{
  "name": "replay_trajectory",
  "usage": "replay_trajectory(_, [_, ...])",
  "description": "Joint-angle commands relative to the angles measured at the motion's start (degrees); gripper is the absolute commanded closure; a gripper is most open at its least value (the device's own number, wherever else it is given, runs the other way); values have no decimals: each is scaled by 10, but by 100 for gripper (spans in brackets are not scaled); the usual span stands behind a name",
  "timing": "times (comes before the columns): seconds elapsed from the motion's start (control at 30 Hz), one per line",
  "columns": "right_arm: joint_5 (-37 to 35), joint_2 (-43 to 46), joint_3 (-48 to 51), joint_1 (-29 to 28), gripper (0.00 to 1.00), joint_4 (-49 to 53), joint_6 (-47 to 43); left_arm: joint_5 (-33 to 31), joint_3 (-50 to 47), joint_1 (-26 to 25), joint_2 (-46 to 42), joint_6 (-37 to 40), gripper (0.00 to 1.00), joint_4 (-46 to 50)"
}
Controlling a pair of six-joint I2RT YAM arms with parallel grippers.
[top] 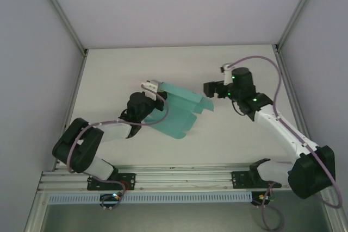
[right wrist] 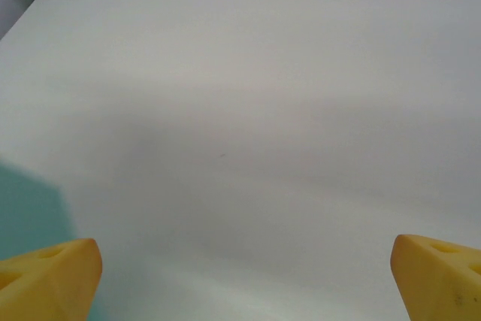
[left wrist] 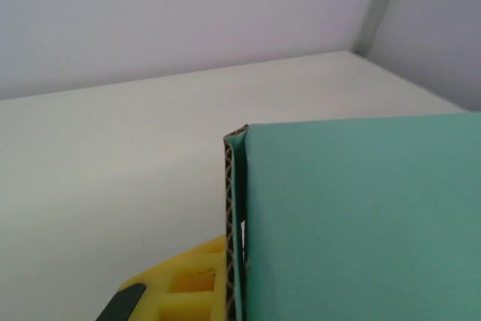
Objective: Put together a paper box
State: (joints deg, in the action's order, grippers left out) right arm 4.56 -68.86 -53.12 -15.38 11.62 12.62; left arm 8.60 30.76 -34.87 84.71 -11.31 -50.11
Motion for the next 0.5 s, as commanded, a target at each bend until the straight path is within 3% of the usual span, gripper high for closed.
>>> replay_trajectory(0.0, [73,-27,6,44,0,-30,37,144,32,2,-35,-49,100,37])
replay_trajectory(0.2, [258,-177,-58,2,4,-109,33,204,66,-3,-46,-92,100,58])
replay_trajectory(0.33, [311,-241,-96,-37,5,-137,27,174,93,-9,-33,-83,100,113])
replay_trajectory(0.47, [351,-262,-94,-59,5,-190,35,103,114,-14,-15,-79,100,165])
